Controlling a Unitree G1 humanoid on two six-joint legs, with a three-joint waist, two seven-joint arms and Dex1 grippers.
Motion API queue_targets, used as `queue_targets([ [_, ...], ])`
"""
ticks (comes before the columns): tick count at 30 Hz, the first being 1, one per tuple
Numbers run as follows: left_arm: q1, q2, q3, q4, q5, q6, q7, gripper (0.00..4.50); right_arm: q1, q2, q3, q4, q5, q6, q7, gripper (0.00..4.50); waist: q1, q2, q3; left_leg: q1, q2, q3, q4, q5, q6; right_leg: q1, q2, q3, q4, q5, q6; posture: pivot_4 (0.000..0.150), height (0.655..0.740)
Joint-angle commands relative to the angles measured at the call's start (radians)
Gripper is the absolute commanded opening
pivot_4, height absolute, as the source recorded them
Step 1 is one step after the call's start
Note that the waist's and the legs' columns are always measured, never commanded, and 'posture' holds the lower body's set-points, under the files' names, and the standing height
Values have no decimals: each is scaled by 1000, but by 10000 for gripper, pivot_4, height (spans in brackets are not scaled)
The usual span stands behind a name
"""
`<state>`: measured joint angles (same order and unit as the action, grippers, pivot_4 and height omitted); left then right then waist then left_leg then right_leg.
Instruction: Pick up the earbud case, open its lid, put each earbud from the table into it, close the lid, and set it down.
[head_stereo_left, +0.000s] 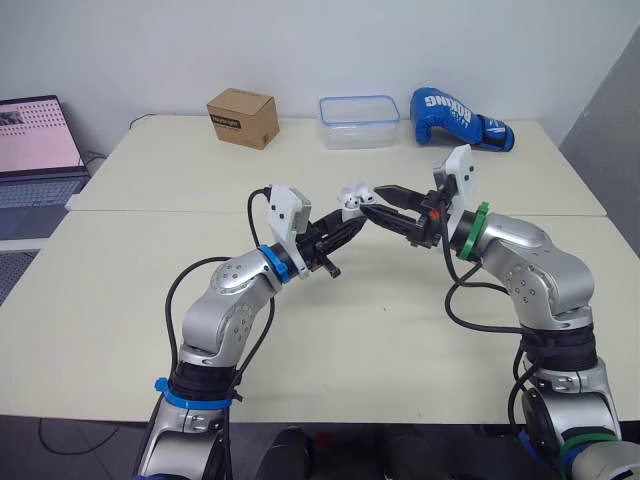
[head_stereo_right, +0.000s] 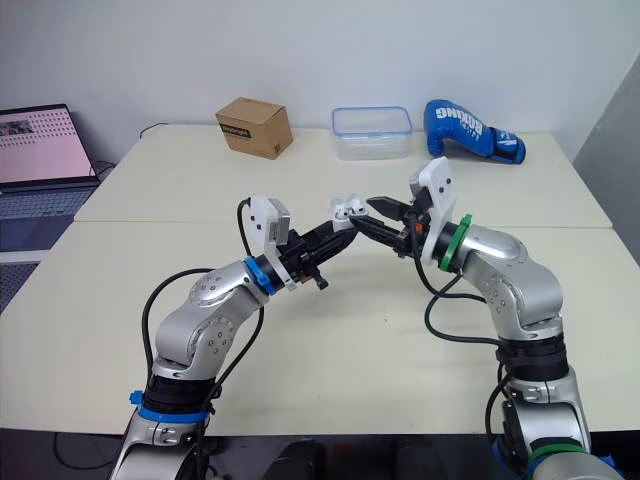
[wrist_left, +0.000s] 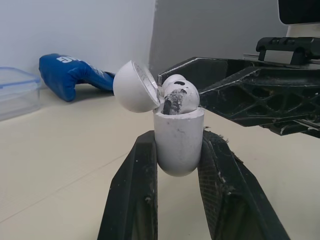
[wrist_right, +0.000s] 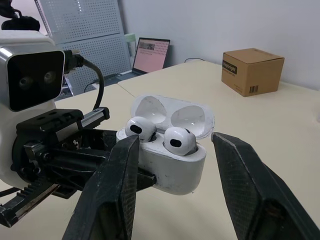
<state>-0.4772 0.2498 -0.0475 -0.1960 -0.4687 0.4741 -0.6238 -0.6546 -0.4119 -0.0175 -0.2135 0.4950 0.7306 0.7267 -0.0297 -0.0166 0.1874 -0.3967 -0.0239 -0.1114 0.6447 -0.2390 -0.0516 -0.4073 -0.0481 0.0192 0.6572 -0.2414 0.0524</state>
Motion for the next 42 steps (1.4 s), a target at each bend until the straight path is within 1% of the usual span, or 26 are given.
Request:
queue_targets([
  [1,-8,4,4,-65,-20,-17,-15,7218,14,-46,-28,-18,20,-2,23,23436,0,0,0,0,0,0,0,0,0,0,0,0,0,0,0,1500,7400],
  [4,-3,25,4,-71,-25,-3,-35,7218,41,-98,-72,-5,54,20,50,23436,0,0,0,0,0,0,0,0,0,0,0,0,0,0,0,1500,7400],
  [5,2,37,1,-77,-29,4,-49,7218,48,-116,-90,11,64,26,60,21806,1,0,0,0,0,0,0,0,0,0,0,0,0,0,0,1500,7400],
  [8,14,77,-22,-98,-42,27,-102,7218,36,-132,-112,82,68,22,58,14499,0,0,0,0,0,1,0,0,0,0,0,1,0,0,0,1500,7400],
  [9,16,89,-31,-104,-45,34,-118,7218,27,-128,-110,102,63,18,53,10392,0,0,0,0,0,1,0,0,0,0,0,1,0,0,0,1500,7400],
  [12,13,124,-69,-106,-46,39,-183,7218,-11,-110,-51,151,33,-10,83,429,-5,0,0,1,1,2,0,0,0,0,1,1,0,0,0,1500,7400],
  [16,-7,128,-98,-83,-31,28,-220,7218,-57,-69,13,186,36,-23,131,429,-5,0,0,1,2,1,-1,0,0,0,3,1,0,-1,-1,1500,7400],
  [19,-13,128,-109,-73,-19,21,-230,7218,-82,-61,28,157,102,61,172,429,-3,0,0,1,2,1,0,0,0,0,2,1,0,-1,-1,1500,7400],
  [21,-12,129,-109,-69,-13,20,-232,7218,-105,-65,-2,132,178,152,182,429,-2,0,0,0,2,1,0,0,0,0,2,1,0,-1,-1,1500,7400],
  [25,1,133,-101,-73,-9,26,-232,7218,-127,-83,-74,118,258,241,154,429,-1,0,0,0,2,0,0,0,0,0,2,1,0,-1,-1,1500,7400],
  [28,8,132,-94,-76,-13,33,-226,7218,-102,-104,-86,72,275,262,136,429,0,0,0,0,2,0,0,0,0,0,2,1,-1,-1,-1,1500,7400],
  [31,9,119,-81,-74,-30,57,-206,7218,-65,-120,-83,33,228,213,105,429,0,0,0,0,2,0,0,0,0,0,2,1,-1,-1,-1,1500,7400],
  [34,2,83,-43,-59,-79,186,-110,7218,-52,-112,-132,32,197,163,33,429,0,0,0,0,2,1,0,0,0,0,2,1,0,-1,0,1500,7400],
  [37,14,39,9,-47,-162,371,-9,7218,-26,-153,-161,11,194,155,23,429,-1,0,0,0,2,0,0,0,0,0,2,1,0,-1,0,1500,7400],
  [39,29,20,2,-34,-180,465,37,7218,41,-223,-146,-23,157,107,75,4031,0,0,0,0,2,0,0,0,0,0,2,0,0,-1,0,1500,7400],
  [40,32,-6,9,-19,-188,505,76,7218,86,-262,-130,-49,139,78,110,6428,3,0,0,0,1,-1,-1,0,0,0,2,0,-1,-1,1,1500,7400],
  [42,27,-76,42,25,-200,563,163,7218,183,-325,-98,-100,102,14,169,13138,6,0,0,-1,1,-1,0,0,1,1,1,-1,-1,-2,2,1500,7400],
])
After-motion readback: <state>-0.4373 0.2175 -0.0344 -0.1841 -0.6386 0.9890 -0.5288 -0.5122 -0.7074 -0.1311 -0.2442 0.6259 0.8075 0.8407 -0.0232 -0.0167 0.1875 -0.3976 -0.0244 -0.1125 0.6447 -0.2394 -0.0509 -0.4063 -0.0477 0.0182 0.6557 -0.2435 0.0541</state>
